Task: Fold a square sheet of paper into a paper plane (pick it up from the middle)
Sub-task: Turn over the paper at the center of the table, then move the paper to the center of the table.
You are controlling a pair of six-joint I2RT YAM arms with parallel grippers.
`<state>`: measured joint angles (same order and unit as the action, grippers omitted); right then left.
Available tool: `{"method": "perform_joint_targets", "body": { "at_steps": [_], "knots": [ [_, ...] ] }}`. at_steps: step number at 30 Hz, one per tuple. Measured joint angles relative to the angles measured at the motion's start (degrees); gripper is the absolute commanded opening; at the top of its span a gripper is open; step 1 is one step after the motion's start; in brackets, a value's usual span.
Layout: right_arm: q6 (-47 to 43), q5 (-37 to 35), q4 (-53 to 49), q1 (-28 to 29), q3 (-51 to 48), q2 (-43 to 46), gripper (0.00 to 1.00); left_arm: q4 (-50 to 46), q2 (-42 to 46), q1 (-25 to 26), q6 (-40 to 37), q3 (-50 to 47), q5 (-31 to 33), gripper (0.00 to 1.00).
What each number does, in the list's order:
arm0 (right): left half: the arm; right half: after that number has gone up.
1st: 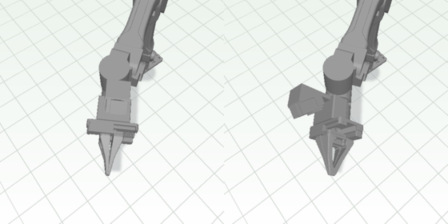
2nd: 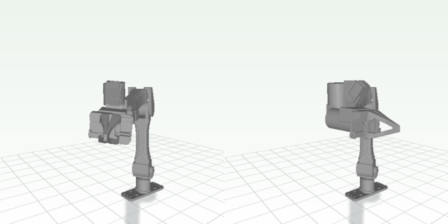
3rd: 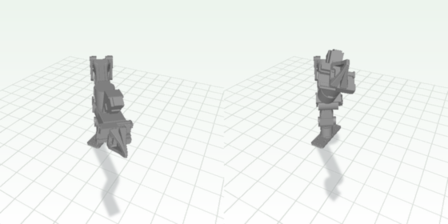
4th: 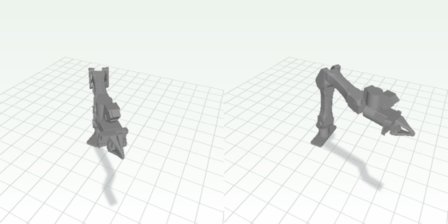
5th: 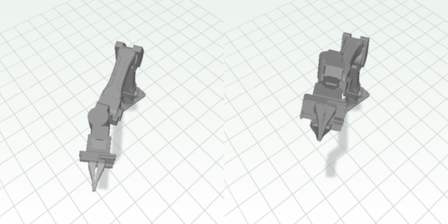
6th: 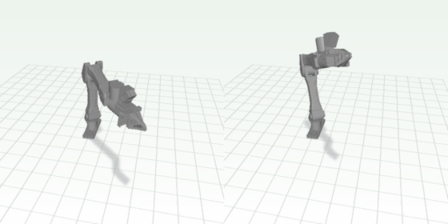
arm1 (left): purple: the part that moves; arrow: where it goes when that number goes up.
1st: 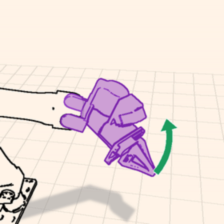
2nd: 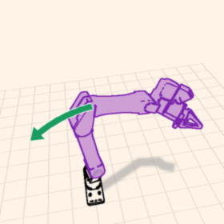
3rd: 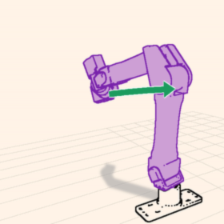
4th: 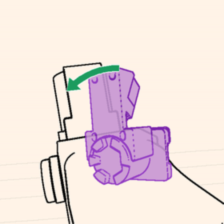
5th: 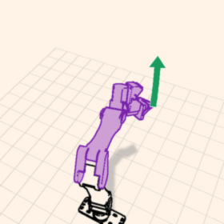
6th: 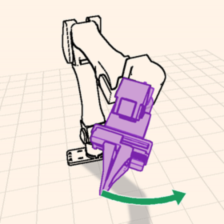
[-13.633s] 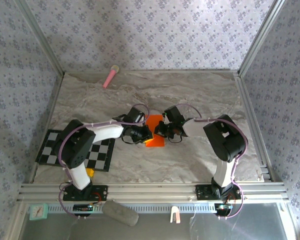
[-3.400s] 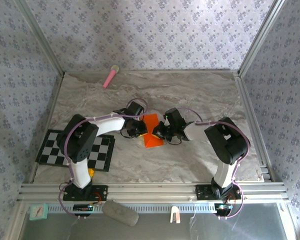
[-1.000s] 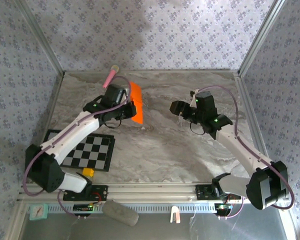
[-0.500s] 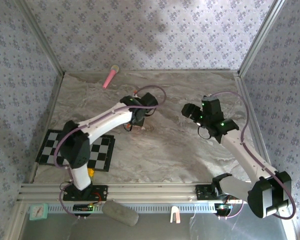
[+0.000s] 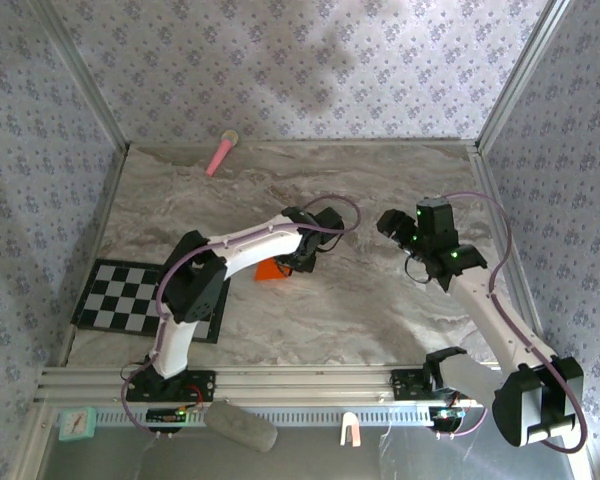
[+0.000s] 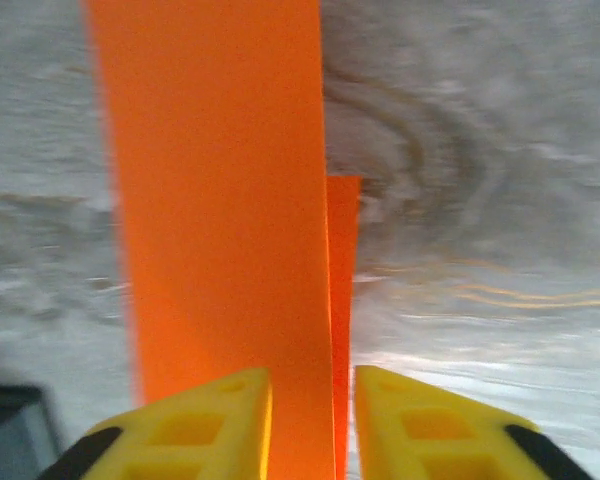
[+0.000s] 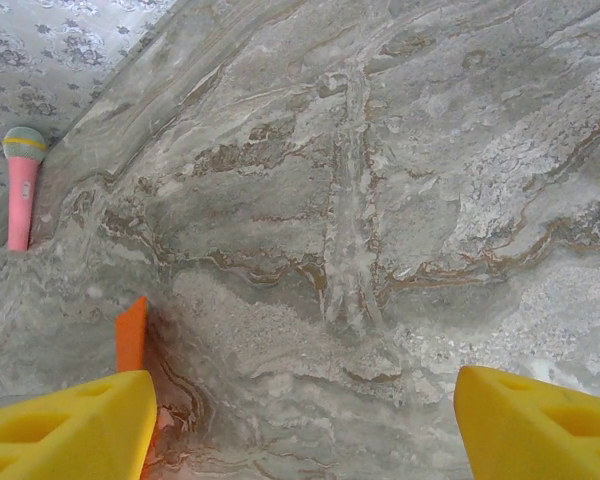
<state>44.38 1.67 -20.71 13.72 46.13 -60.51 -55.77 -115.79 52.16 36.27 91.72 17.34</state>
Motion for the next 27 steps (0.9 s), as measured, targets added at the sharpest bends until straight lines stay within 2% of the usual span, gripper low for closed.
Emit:
{"method": "perform_joint_targets", "body": {
  "at_steps": [5,9,12,15,19,24,27],
  "knots": [
    [0.2,1.7,0.9,-0.1,-0.3,-0.4,0.78,7.8,7.5,-3.0,1.4,-6.7,-12.3,0.45],
    [0.2,4.9,3.4,0.9,-0.3,-3.9,0.76,14.8,17.0,-8.9,3.7,-13.2,-20.6,0.55],
    [0.2,7.0,4.7,4.7,0.2,-8.5,0.75,19.3,23.9,-14.6,5.5,-18.6,-25.0,0.65],
    [0.2,8.6,5.7,10.5,2.5,-14.7,0.74,21.8,28.7,-19.4,6.8,-23.1,-27.0,0.78],
    [0.2,11.2,8.4,17.7,7.4,-23.7,0.68,23.8,33.3,-24.0,8.5,-28.9,-27.5,0.89],
    [0.7,15.4,12.5,24.2,14.4,-36.3,0.64,26.1,38.6,-29.1,10.4,-36.1,-28.3,0.99],
    [1.3,17.4,13.7,26.3,17.3,-41.8,0.63,26.5,41.0,-31.6,11.2,-38.5,-28.8,1.0]
  ]
}}
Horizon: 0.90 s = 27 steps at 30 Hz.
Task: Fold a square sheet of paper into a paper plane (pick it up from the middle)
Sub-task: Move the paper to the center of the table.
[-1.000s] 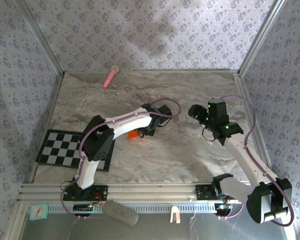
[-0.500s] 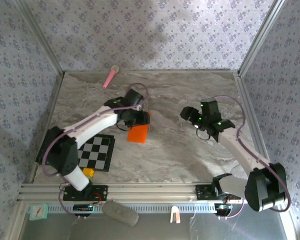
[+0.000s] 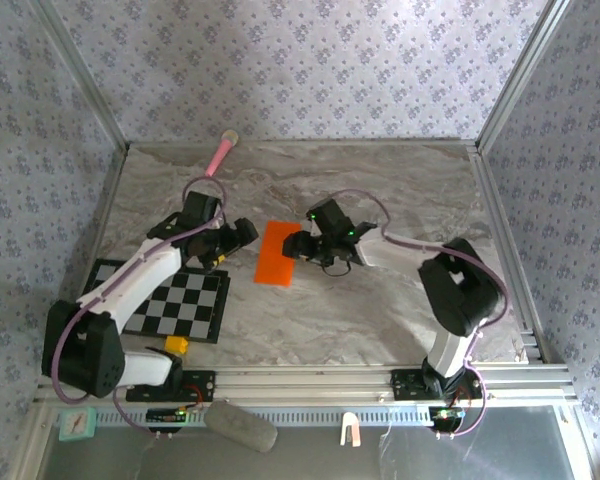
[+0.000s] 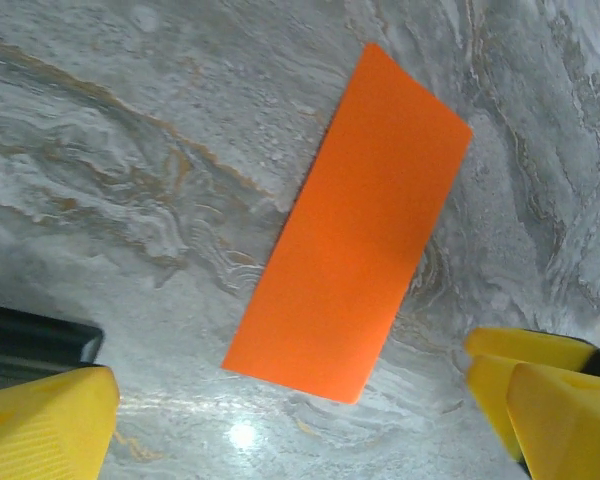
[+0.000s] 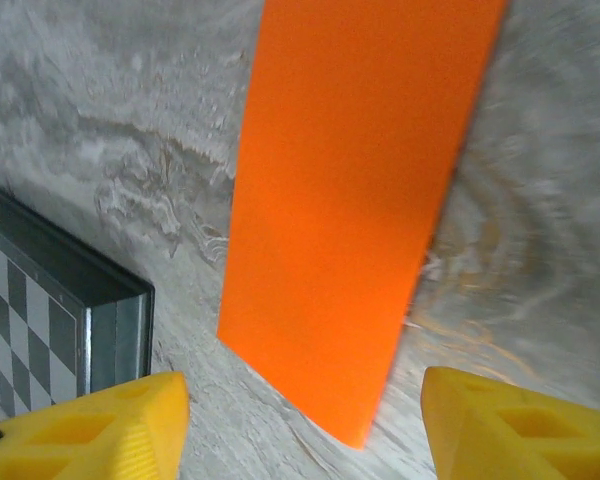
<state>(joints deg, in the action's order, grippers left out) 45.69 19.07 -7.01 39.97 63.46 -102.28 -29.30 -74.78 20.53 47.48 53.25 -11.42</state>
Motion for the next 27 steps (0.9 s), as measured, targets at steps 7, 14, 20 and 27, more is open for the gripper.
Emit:
{"method": "perform_joint_targets", "body": {
  "at_steps": [7,14,20,27],
  "knots": [
    [0.4,2.4,0.3,1.5,6.3,-7.8,0.6,1.1,1.6,-1.8,0.2,-0.7,-1.2,1.0],
    [0.0,2.2,-2.2,1.4,8.2,-11.1,0.57,1.4,1.2,-1.8,0.0,-0.7,-2.8,1.0],
    [-1.4,1.8,-3.4,0.3,5.8,-10.1,0.57,2.6,-1.5,-1.8,-0.4,-0.7,-5.4,1.0],
    [-9.0,2.0,-6.8,-3.1,-2.3,-2.7,0.57,4.7,-4.9,-0.5,-0.4,-0.7,-9.0,1.0]
  ]
}}
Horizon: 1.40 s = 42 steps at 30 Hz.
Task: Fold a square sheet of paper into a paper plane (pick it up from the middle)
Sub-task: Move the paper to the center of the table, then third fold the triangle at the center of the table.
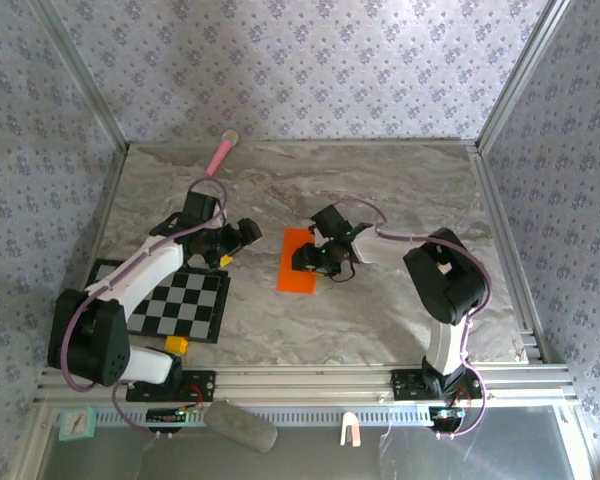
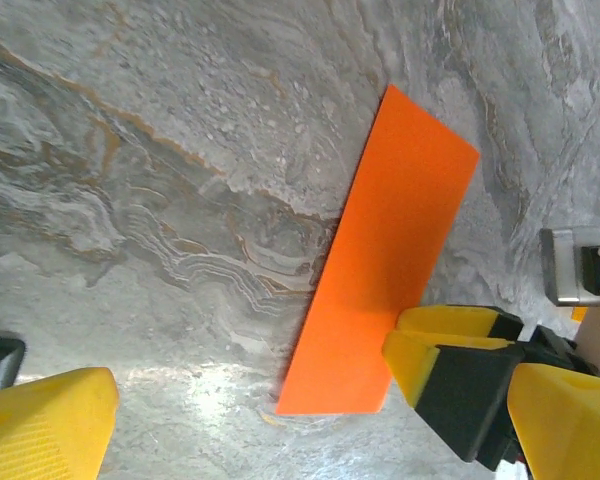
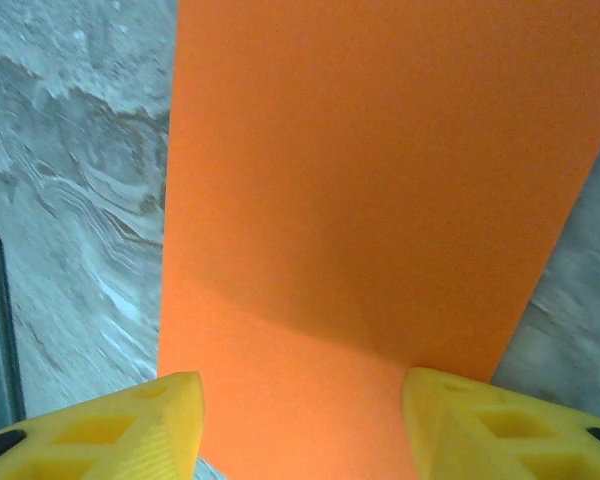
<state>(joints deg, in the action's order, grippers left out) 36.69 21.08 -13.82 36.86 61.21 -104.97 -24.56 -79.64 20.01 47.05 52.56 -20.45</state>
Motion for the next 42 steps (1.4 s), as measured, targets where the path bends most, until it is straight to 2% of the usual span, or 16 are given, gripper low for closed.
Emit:
{"method": "perform_joint_targets", "body": {
  "at_steps": [5,11,18,32,42],
  "knots": [
    [-2.3,0.1,-1.4,-1.3,-3.3,5.7,0.59,1.4,-3.1,3.4,0.2,0.0,-1.6,1.0],
    [0.9,-2.3,1.9,-1.5,-4.3,11.9,0.57,4.6,-5.2,7.6,2.4,0.0,-3.4,0.98],
    [4.3,-3.5,3.8,-2.3,-4.4,9.0,0.55,8.4,-7.9,10.4,5.2,-0.6,-5.5,0.92],
    [5.6,-2.6,3.7,-2.8,-3.5,1.9,0.49,8.9,-13.4,13.3,6.0,-0.6,-7.2,0.79],
    [5.5,-2.4,3.4,-2.9,-3.4,1.7,0.46,8.8,-15.4,13.9,6.0,-0.6,-7.3,0.61]
  ]
}}
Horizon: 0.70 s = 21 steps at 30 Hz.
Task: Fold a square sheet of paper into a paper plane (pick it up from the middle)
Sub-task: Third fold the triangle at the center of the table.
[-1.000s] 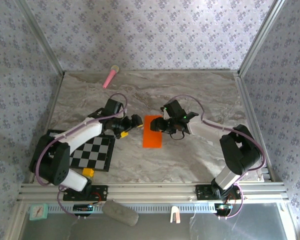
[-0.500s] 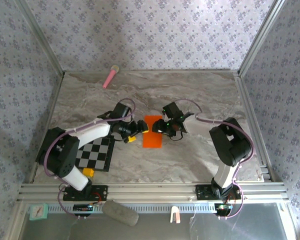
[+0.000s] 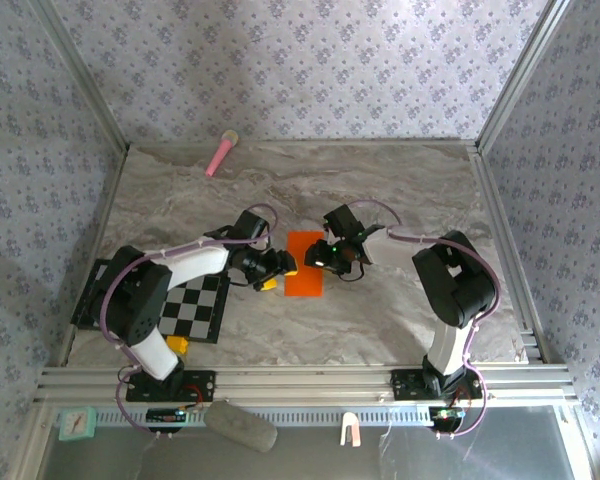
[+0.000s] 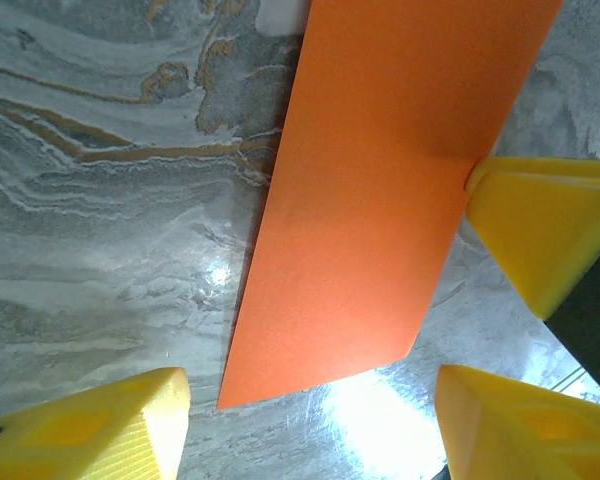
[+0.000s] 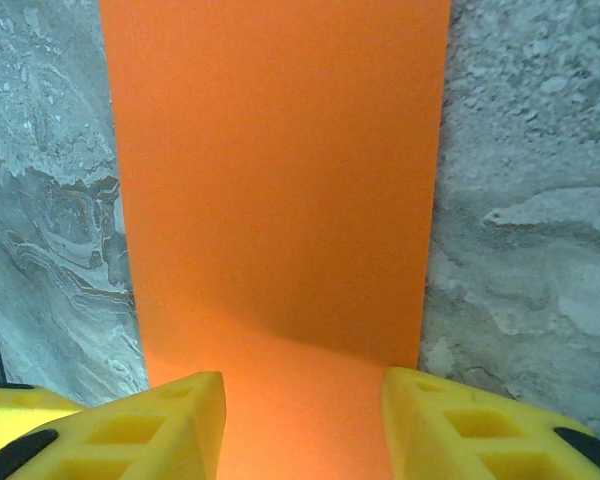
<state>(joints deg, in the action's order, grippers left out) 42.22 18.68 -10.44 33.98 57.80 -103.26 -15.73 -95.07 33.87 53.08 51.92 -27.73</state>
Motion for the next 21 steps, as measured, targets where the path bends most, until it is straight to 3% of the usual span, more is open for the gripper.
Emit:
{"method": "perform_joint_targets", "body": {
  "at_steps": [11,16,21],
  "knots": [
    [0.0,0.2,-0.1,-0.3,0.2,-0.4,0.41,0.9,-3.5,0.5,0.0,0.0,-0.9,0.47],
    [0.0,0.5,0.0,-0.4,0.2,-0.5,0.35,1.0,-3.5,1.0,0.0,0.0,-1.2,0.44],
    [0.0,2.6,1.7,-0.5,-0.2,0.5,0.35,0.9,-3.5,1.0,0.0,0.0,-1.1,0.43]
  ]
}}
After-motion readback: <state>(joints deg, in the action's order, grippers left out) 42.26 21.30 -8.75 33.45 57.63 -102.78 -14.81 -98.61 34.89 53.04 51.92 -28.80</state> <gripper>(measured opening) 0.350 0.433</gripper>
